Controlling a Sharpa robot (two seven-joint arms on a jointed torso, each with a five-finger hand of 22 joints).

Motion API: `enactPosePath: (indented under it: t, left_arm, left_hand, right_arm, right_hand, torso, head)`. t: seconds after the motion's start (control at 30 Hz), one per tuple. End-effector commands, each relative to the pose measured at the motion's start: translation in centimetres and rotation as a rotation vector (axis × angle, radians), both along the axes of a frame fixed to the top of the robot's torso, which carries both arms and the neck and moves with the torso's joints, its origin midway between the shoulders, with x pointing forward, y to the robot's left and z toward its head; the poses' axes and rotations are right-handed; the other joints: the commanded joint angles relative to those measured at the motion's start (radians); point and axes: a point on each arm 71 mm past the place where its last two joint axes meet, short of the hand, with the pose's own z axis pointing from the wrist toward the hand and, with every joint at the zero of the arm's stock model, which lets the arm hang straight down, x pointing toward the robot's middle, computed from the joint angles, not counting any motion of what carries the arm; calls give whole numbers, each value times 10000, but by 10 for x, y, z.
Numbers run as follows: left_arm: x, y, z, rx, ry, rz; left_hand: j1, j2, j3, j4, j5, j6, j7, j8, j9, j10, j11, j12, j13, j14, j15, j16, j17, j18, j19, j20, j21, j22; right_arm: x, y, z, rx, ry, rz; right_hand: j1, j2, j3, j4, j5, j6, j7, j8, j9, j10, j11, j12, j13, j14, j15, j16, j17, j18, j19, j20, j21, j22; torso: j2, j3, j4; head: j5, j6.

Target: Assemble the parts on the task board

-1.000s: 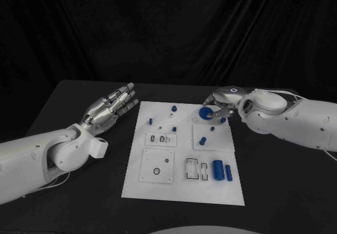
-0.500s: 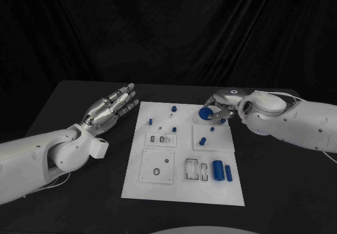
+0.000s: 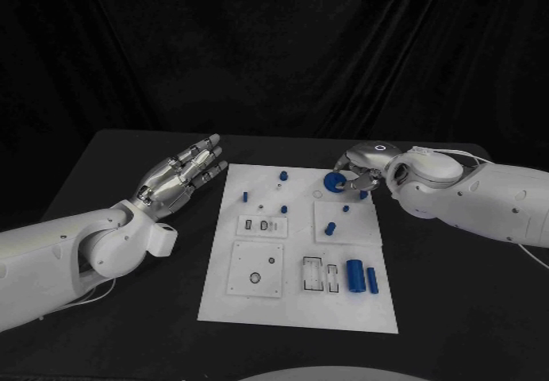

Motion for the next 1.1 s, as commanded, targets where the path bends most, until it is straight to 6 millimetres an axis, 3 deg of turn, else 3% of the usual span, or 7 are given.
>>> enactPosePath:
  t: [0.03, 0.17, 0.27, 0.4, 0.73, 1.1]
  left_arm:
    - [-1, -2, 1, -169, -39, -152]
    - [-1, -2, 0, -162, -17, -173]
    - [-1, -2, 0, -152, 3, -181]
    - [-1, -1, 0, -142, 26, -189]
    - [-1, 0, 0, -124, 49, -183]
    - [-1, -4, -1, -137, 77, -284]
  left_hand:
    - [98, -31, 33, -2, 55, 1, -27, 45, 6, 14, 30, -53, -8, -4, 82, -36, -9, 178, -7, 47, -34, -17]
    - [103, -30, 39, -5, 60, 0, -26, 45, 6, 14, 30, -53, -9, -4, 85, -36, -9, 178, -7, 51, -34, -17]
    - [112, -28, 50, -10, 72, -1, -25, 45, 6, 13, 30, -53, -9, -4, 91, -36, -9, 178, -7, 57, -34, -17]
    - [120, -29, 59, -14, 78, -3, -26, 45, 6, 15, 28, -53, -8, -4, 99, -36, -9, 178, -7, 63, -34, -17]
    - [143, -32, 87, -27, 114, -6, -27, 47, 6, 15, 28, -52, -8, -4, 114, -36, -9, 179, -7, 81, -34, -17]
    - [170, -34, 122, -40, 161, -7, -30, 50, 7, 18, 26, -51, -7, -4, 136, -36, -9, 181, -7, 101, -34, -17]
  right_arm:
    - [-1, -1, -5, -13, 12, -75]
    - [-2, 0, -6, 2, 17, -19]
    - [-2, 0, -6, 20, 9, 16]
    - [-4, 1, -4, 113, -83, 115]
    - [-13, 20, 17, 631, -577, 843]
    - [-19, 74, 35, 1029, -447, 2225]
  right_hand:
    - [107, 109, 37, -157, 192, 330, -15, 363, 286, 1067, 61, 34, 2630, 1038, 50, 8, 2608, -58, -1, 59, -89, 687]
    - [232, 157, 57, -364, 526, 523, -56, 811, 662, 1067, 35, 34, 2630, 1035, 20, 1, 2600, -58, 14, 39, -117, 713]
    - [456, 198, 127, -638, 1050, 414, -39, 1219, 1069, 1067, 63, 34, 2630, 1017, 13, -34, 2560, -53, 6, 21, -172, 722]
    - [485, 217, 166, -729, 1280, 236, -7, 1414, 1302, 1067, 69, 34, 2630, 1012, 54, -44, 2550, -50, 12, 32, -194, 740]
    - [435, 201, 175, -751, 1391, 204, 36, 1652, 1537, 1067, 91, 34, 2630, 1027, 98, -16, 2583, -71, 72, 71, -145, 805]
    - [388, 218, 196, -730, 1461, 140, 63, 1715, 1621, 1067, 110, 34, 2630, 1045, 139, 18, 2623, -86, 121, 104, -99, 850]
  torso:
    - [11, 4, 7]
    - [12, 4, 5]
    - [8, 2, 2]
    - [10, 3, 2]
    - [-1, 5, -18]
    - [12, -9, -3]
  head:
    - [-7, -20]
    - [-5, -16]
    - [0, -14]
    - [3, -17]
    - [35, -71]
    - [72, -105]
